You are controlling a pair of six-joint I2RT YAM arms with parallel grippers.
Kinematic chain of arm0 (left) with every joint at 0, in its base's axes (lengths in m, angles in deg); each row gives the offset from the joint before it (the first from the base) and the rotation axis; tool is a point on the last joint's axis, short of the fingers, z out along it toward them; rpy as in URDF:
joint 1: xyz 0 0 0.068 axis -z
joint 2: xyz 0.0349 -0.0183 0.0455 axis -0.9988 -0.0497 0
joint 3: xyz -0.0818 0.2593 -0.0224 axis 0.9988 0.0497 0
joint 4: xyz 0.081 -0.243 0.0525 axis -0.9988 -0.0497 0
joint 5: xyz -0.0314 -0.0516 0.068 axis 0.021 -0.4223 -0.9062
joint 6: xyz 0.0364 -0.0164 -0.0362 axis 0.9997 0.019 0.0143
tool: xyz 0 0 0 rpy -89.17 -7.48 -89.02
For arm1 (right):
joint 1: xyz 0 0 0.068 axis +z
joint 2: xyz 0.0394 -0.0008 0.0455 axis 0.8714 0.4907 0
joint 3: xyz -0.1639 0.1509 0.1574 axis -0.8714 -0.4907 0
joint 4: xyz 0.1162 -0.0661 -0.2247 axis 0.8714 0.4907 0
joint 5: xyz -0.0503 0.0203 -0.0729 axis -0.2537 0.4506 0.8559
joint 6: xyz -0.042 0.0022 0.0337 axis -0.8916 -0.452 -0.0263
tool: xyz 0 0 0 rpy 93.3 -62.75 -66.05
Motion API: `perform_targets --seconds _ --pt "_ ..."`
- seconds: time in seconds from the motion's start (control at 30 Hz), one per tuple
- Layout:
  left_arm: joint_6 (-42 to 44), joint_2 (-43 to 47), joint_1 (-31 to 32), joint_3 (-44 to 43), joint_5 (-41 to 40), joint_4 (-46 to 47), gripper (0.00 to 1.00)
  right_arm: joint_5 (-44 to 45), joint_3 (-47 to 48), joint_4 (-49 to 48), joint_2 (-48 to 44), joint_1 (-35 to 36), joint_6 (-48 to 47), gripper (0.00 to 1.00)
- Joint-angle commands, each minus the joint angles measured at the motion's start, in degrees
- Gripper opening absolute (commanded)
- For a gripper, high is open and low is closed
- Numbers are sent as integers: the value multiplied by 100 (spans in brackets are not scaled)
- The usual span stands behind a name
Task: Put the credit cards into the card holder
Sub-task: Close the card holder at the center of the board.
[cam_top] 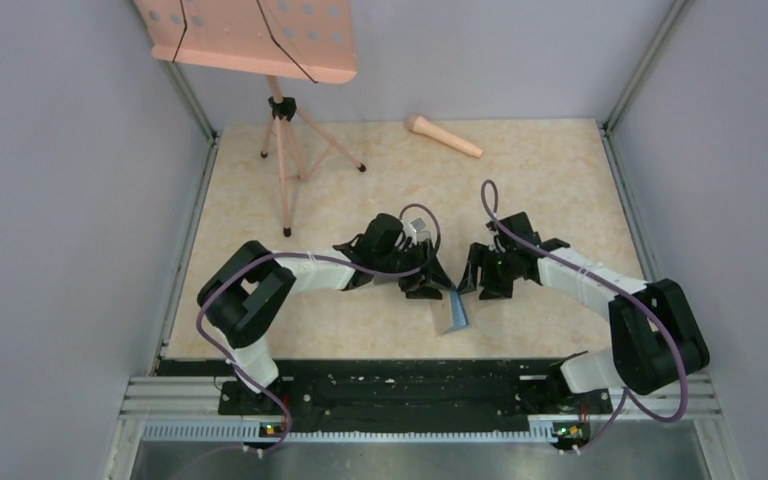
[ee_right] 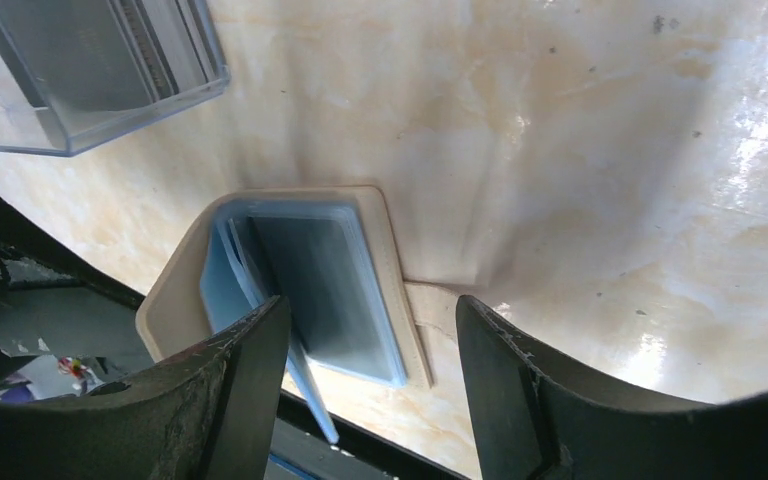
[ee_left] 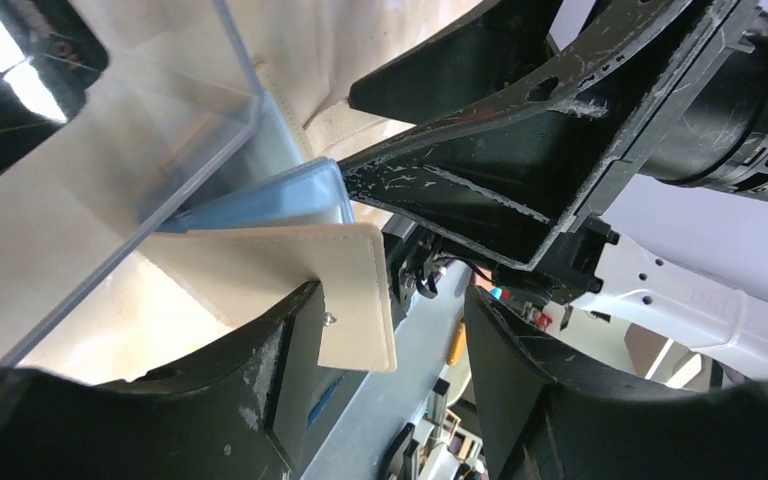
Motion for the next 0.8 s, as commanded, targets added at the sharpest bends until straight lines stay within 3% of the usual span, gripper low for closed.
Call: perform_targets --seconds 0.0,0.23,0.5,0.77 --pt "1 -202 162 -309 223 260 60 115 31 165 65 -72 -285 62" --pt "-27 -329 300 -419 152 111 59 -435 -119 27 492 -68 -349 54" --pt "562 -34 297 -484 -461 -1517 58 -1183 -630 -354 26 -36 225 48" --pt "959 209 292 -458 -853 -2464 54 -1524 -1103 -990 -210 496 1113 47"
